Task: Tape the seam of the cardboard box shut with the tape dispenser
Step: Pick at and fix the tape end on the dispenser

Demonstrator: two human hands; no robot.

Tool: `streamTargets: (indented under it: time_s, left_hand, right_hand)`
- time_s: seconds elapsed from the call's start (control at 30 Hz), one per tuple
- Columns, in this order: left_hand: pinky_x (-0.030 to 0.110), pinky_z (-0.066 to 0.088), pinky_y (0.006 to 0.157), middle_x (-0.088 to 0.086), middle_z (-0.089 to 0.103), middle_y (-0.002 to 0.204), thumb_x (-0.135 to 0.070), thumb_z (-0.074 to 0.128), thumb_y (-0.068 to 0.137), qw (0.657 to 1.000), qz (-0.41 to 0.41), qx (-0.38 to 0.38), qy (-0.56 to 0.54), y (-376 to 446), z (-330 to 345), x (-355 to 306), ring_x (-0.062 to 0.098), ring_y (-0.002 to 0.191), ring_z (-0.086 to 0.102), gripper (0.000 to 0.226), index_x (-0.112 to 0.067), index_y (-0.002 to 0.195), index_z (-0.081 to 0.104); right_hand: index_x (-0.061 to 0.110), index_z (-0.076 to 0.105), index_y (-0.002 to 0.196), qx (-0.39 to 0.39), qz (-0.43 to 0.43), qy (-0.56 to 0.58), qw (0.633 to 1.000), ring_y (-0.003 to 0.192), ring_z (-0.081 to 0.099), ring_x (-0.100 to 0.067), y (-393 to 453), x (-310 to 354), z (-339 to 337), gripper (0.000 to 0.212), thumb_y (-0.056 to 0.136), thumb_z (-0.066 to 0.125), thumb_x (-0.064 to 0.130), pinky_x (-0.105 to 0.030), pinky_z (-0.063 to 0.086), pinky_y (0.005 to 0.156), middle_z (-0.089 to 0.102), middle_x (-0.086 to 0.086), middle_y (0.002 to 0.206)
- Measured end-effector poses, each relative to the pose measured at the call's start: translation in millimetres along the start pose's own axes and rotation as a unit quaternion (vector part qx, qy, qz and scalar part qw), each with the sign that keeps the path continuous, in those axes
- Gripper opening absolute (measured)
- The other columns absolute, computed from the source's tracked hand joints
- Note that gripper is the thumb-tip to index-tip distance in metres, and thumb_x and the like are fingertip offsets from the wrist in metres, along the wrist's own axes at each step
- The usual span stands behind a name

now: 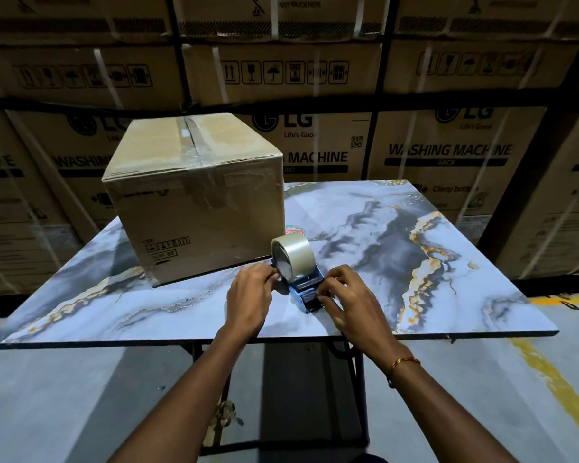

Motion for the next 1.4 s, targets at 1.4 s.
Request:
streamTargets:
  time_s: [1.4]
  left_hand:
    - [0.059, 0.042, 0.097, 0.006, 0.051, 0.139, -0.014, 0.038, 0.091, 0.956, 0.017, 0.119, 0.269, -1, 19, -22, 0.035, 0.127, 0.045, 0.057, -0.035, 0.144, 0.037]
  right_hand:
    - [0.013, 0.05, 0.084, 0.034, -0.067, -0.039, 0.996, 0.1, 0.047, -0.017, -39, 34, -19, 0.017, 0.091, 0.063, 0.005, -0.039, 0.052, 0.055, 0.05, 0.006, 0.1]
Point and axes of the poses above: each hand's wrist, its own y-axis towards the middle knuckle, its own z-axis out of the palm, x = y × z, the point moved 7 cm from there along y, towards the middle knuckle
